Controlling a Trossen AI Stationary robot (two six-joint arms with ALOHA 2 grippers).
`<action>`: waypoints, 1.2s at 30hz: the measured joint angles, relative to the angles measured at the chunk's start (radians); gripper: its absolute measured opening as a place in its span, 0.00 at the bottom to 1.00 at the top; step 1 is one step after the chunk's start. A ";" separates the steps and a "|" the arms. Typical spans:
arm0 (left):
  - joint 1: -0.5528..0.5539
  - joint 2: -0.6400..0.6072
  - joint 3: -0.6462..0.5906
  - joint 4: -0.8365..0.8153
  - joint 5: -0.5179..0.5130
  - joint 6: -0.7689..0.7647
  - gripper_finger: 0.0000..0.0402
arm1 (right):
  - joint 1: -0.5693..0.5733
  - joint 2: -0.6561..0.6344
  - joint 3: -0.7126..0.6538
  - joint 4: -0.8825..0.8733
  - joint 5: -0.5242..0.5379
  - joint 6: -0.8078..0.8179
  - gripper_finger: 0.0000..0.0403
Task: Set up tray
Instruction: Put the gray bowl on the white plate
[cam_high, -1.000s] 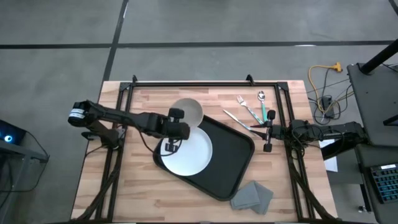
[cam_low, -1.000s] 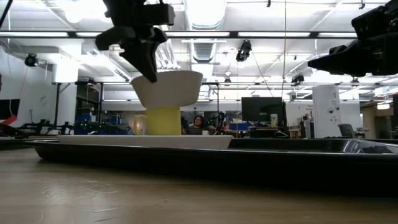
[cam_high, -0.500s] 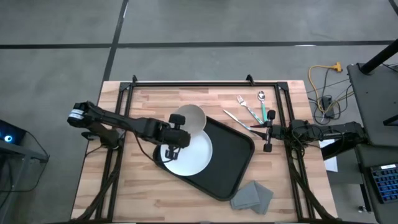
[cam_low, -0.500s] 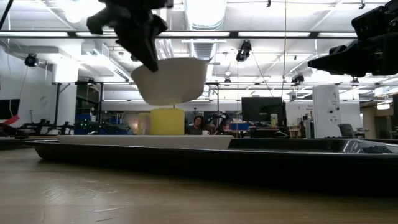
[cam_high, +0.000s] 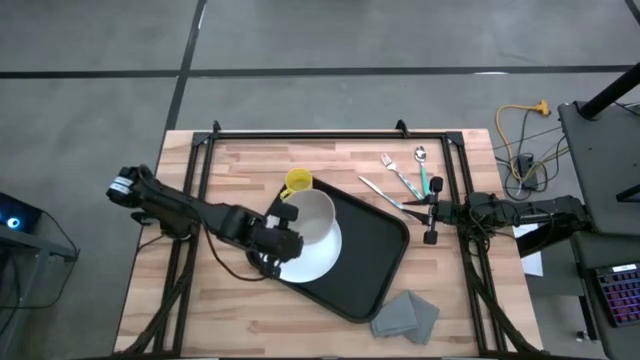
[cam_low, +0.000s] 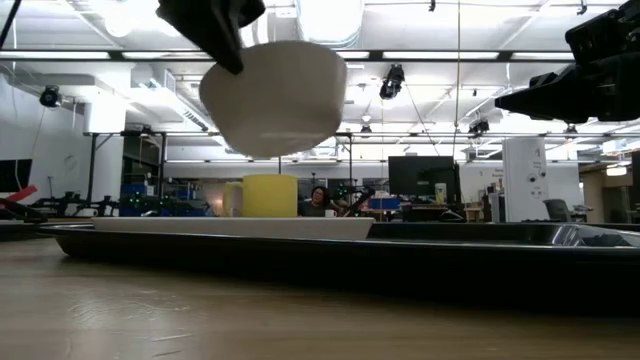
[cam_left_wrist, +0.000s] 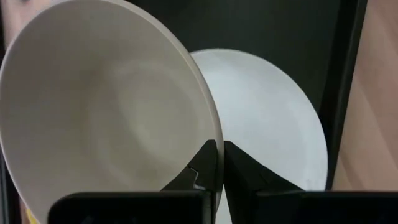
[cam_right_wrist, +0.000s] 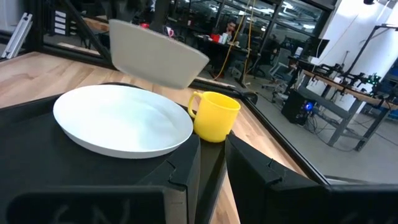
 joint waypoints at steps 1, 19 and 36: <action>-0.005 0.004 -0.005 -0.002 -0.001 -0.010 0.00 | 0.000 0.000 0.000 0.000 0.000 0.001 0.17; -0.069 0.197 -0.014 -0.050 0.017 -0.149 0.00 | 0.000 0.000 0.000 0.000 0.000 0.000 0.17; -0.084 0.205 -0.015 -0.025 0.017 -0.182 0.00 | 0.001 0.001 0.000 0.000 0.000 0.004 0.17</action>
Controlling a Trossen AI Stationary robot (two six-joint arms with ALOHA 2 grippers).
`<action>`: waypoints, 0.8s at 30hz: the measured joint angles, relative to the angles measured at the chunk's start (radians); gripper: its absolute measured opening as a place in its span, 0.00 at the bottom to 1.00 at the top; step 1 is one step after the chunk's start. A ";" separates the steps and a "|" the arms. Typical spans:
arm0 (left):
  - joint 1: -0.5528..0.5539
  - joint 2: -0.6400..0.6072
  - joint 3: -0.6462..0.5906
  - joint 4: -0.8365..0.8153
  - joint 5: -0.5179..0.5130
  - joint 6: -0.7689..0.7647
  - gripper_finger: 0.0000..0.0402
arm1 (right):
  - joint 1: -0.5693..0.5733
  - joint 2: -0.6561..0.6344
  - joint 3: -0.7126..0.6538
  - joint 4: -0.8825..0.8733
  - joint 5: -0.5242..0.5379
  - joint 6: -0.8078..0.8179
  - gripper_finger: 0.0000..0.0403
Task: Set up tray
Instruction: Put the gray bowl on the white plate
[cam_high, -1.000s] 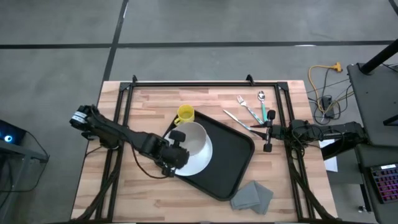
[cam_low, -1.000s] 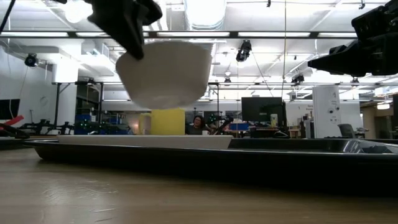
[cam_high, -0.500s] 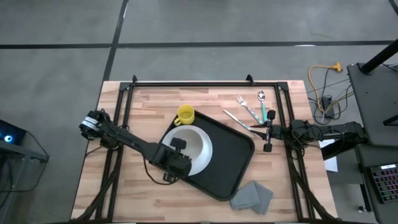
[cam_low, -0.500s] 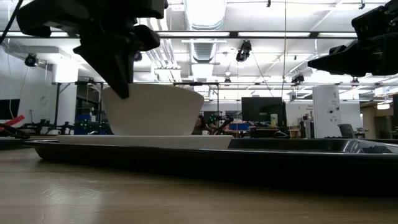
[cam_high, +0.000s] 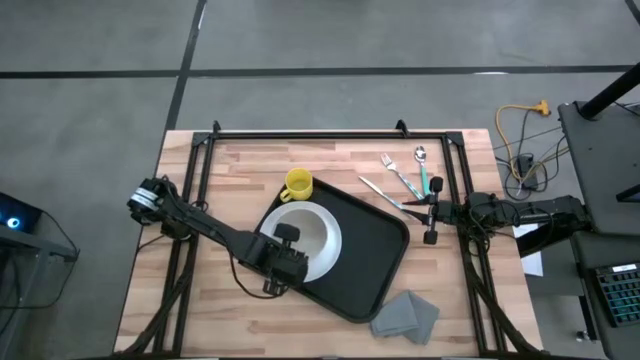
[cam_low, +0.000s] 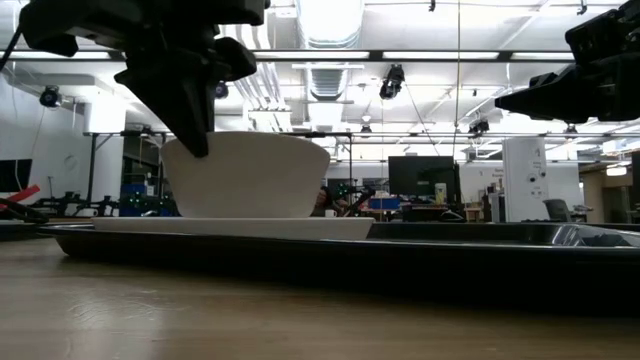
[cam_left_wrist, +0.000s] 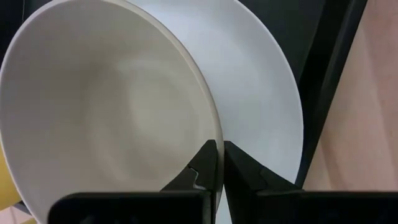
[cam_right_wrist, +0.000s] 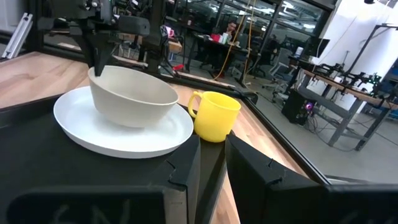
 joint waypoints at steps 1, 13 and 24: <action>0.000 0.000 0.000 0.002 0.001 0.000 0.00 | 0.000 0.000 0.000 0.000 0.000 0.000 0.17; 0.000 0.000 -0.022 0.020 0.047 -0.030 0.02 | 0.000 0.000 0.000 0.000 0.000 0.000 0.17; 0.007 0.000 -0.042 0.041 0.050 -0.030 0.03 | -0.001 0.000 0.000 0.000 0.000 -0.004 0.17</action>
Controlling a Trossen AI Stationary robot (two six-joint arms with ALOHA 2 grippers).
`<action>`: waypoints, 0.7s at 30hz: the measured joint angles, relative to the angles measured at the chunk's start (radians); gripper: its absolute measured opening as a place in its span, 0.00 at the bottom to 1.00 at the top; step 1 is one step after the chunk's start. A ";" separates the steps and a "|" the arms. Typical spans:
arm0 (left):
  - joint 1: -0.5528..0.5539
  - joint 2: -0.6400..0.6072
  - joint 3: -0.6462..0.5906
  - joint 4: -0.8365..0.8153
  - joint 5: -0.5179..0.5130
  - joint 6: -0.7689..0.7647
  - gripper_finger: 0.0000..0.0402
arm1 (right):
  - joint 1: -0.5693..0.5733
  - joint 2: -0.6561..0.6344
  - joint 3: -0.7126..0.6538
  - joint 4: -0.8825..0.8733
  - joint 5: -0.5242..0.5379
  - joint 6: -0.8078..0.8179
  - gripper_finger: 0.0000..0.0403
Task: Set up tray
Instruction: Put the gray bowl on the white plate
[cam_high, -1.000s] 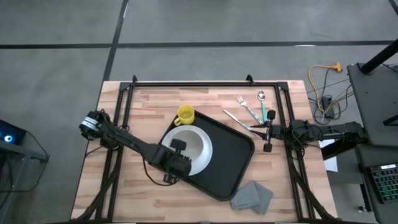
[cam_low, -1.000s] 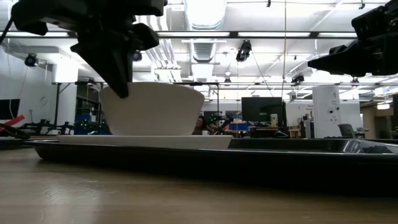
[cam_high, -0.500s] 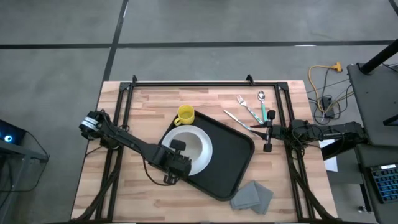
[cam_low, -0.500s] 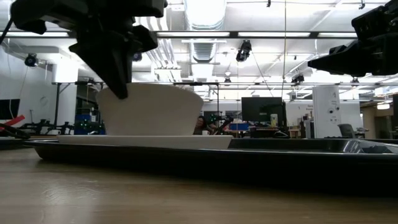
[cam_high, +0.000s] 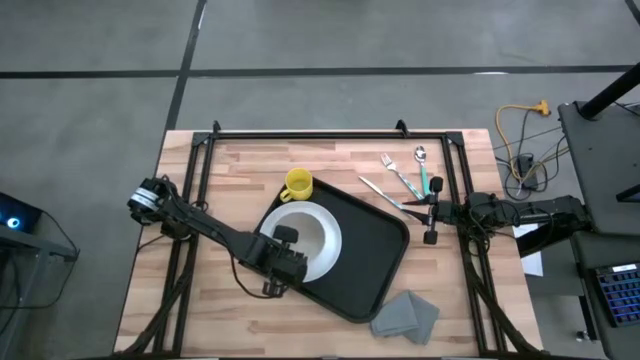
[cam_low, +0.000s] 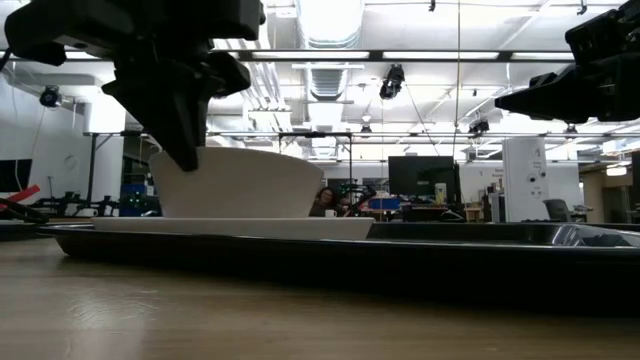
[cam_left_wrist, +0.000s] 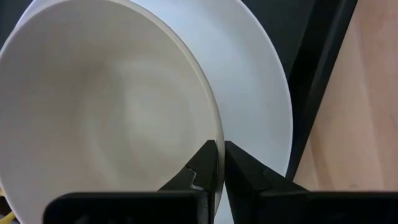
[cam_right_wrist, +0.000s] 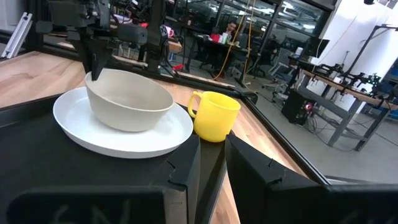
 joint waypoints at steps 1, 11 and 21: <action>0.001 0.000 0.000 0.003 0.000 0.000 0.03 | 0.000 0.000 0.000 0.000 0.000 0.002 0.17; 0.009 0.000 0.000 0.025 0.000 0.000 0.03 | 0.000 0.000 0.000 0.000 0.000 0.002 0.17; 0.011 0.000 0.000 0.024 0.001 0.000 0.03 | 0.000 0.000 0.000 0.000 0.000 0.004 0.17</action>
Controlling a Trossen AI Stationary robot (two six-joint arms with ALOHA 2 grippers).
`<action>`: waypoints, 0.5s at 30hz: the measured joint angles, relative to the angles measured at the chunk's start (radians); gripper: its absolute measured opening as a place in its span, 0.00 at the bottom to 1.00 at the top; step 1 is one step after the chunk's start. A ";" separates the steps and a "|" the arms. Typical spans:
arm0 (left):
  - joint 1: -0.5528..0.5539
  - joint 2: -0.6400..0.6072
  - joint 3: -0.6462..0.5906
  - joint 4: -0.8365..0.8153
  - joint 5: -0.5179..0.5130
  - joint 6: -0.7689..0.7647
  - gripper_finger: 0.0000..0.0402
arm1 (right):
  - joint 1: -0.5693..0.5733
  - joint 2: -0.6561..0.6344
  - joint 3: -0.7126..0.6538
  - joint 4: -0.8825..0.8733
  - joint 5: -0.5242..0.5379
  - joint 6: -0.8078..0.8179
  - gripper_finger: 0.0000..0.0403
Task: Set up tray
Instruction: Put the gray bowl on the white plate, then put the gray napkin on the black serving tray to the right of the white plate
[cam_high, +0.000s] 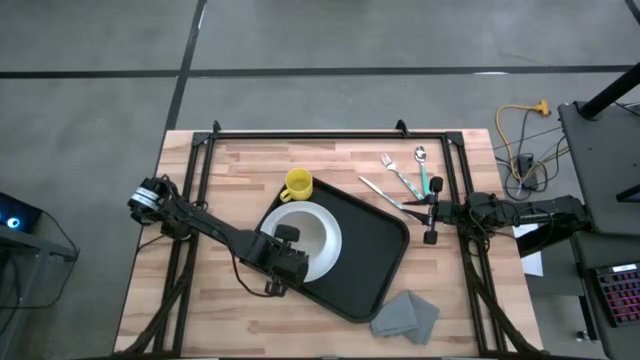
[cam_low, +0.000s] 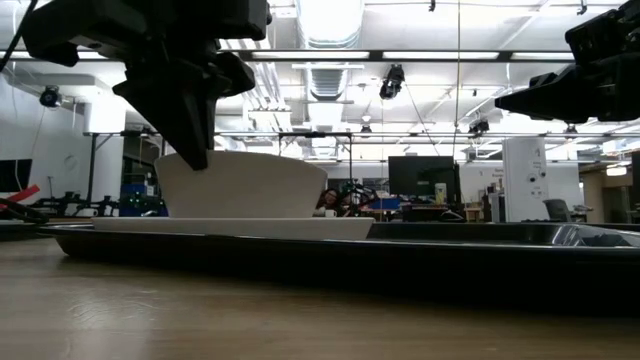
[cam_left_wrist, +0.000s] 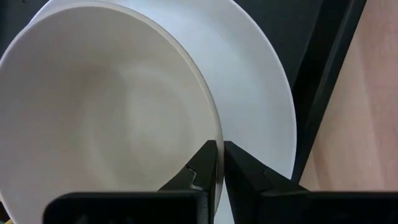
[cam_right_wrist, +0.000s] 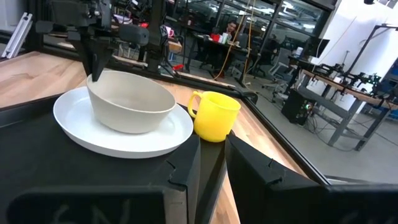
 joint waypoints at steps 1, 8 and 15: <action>0.000 0.000 0.000 0.000 0.000 -0.001 0.04 | 0.000 0.000 0.000 0.000 0.000 0.000 0.17; 0.000 0.000 0.000 0.000 0.003 -0.012 0.18 | 0.000 0.000 0.000 0.000 0.000 -0.001 0.17; 0.000 0.000 0.001 -0.003 0.003 -0.018 0.27 | 0.001 0.000 0.000 0.000 0.000 -0.001 0.17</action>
